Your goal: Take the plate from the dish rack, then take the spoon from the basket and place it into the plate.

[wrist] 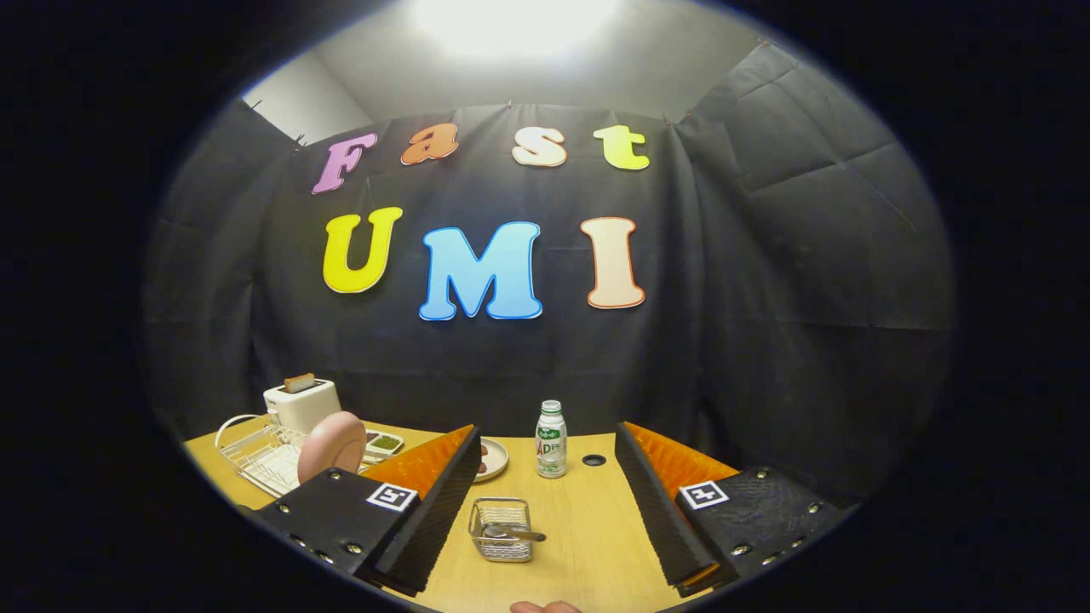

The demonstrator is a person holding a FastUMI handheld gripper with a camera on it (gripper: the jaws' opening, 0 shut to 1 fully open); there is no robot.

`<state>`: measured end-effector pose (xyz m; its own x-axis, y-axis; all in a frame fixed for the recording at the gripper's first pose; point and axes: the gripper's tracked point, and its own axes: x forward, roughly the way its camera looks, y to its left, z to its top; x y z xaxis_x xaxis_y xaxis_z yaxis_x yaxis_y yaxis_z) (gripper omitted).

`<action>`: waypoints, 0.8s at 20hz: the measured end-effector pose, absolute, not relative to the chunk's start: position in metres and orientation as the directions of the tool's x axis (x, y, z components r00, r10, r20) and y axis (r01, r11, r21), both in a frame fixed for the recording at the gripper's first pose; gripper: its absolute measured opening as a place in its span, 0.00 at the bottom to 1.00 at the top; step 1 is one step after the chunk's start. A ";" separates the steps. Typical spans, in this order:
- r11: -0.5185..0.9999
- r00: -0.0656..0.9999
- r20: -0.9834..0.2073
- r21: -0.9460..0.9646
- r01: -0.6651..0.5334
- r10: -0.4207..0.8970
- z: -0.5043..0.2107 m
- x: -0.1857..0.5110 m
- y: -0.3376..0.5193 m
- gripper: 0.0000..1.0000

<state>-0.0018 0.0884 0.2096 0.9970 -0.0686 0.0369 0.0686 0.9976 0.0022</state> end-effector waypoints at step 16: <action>0.997 0.986 -0.148 0.001 -0.071 0.071 0.232 0.029 0.274 0.96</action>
